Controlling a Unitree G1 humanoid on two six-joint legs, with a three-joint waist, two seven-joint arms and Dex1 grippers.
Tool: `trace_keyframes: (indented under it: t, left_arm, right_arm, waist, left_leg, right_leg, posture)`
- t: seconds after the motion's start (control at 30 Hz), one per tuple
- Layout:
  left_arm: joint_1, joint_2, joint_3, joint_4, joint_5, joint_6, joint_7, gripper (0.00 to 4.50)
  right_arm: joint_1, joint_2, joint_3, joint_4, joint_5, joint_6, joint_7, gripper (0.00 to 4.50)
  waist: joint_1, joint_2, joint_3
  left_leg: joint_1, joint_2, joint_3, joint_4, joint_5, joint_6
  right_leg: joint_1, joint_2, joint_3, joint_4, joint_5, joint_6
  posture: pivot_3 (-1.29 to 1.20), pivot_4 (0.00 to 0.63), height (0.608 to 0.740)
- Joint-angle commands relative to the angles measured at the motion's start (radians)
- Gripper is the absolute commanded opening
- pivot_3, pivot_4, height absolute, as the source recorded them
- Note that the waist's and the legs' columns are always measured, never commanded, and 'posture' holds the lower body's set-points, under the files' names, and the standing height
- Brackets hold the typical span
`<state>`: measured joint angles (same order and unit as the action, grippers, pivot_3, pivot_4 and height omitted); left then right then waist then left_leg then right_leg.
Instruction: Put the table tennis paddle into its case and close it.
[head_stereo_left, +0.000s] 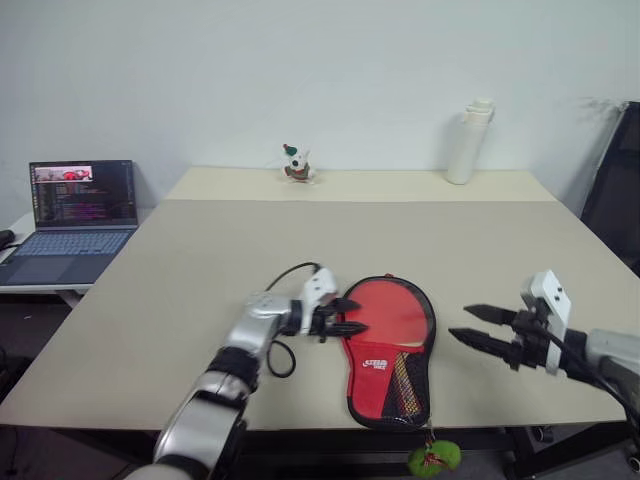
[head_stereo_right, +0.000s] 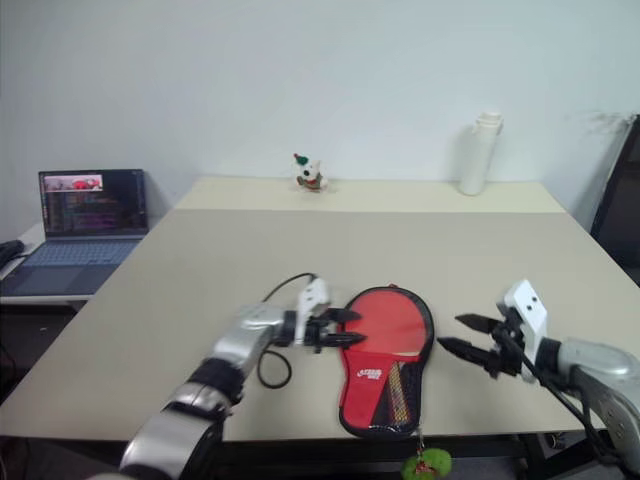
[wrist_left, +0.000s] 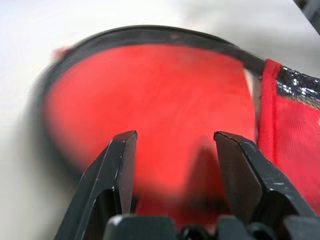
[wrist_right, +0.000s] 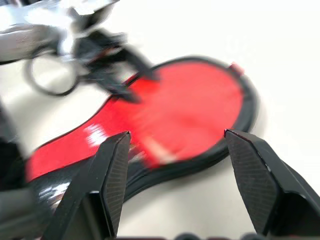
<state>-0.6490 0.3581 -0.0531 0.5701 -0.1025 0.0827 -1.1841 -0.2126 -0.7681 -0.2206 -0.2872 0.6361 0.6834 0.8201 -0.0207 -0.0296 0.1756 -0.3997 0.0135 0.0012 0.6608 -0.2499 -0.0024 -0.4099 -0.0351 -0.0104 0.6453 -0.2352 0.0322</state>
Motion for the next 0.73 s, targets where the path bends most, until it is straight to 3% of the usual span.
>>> trace_keyframes:
  t: [0.03, 0.23, 0.43, 0.73]
  left_arm:
    - [0.116, 0.058, 0.075, -0.272, -0.090, 0.139, 0.057, 2.68]
    - [0.335, 0.146, 0.164, -0.567, -0.150, 0.283, 0.180, 2.68]
    - [0.303, 0.138, 0.117, -0.602, -0.114, 0.283, 0.299, 2.68]
    - [0.348, 0.130, 0.113, -0.601, -0.119, 0.269, 0.383, 2.68]
  right_arm:
    - [-0.079, 0.027, 0.029, 0.131, -0.063, -0.126, 0.039, 3.23]
    - [-0.186, 0.050, 0.098, 0.374, -0.158, -0.287, 0.150, 3.23]
    - [-0.245, 0.010, 0.078, 0.572, -0.206, -0.360, 0.218, 3.23]
    - [-0.187, -0.029, 0.045, 0.499, -0.194, -0.290, 0.217, 3.23]
  waist:
    - [0.000, 0.000, 0.001]
    - [0.021, 0.001, 0.003]
    - [0.031, 0.002, 0.004]
    - [0.016, 0.003, 0.004]
  left_leg:
    - [0.000, 0.000, 0.000, 0.000, 0.000, 0.000]
    - [-0.001, -0.003, 0.000, 0.000, 0.000, 0.000]
    - [0.000, -0.002, 0.000, 0.001, 0.000, 0.000]
    - [0.000, 0.000, 0.001, -0.001, 0.000, 0.000]
  right_leg:
    - [0.000, 0.000, 0.000, 0.000, 0.000, 0.000]
    - [0.000, -0.004, 0.000, -0.001, 0.000, 0.000]
    - [0.001, -0.004, 0.000, 0.000, 0.001, -0.001]
    - [0.000, -0.003, 0.001, 0.000, 0.003, -0.006]
  posture:
    - [0.00, 0.150, 0.740]
    - [0.00, 0.150, 0.740]
    - [0.00, 0.150, 0.740]
    - [0.00, 0.150, 0.740]
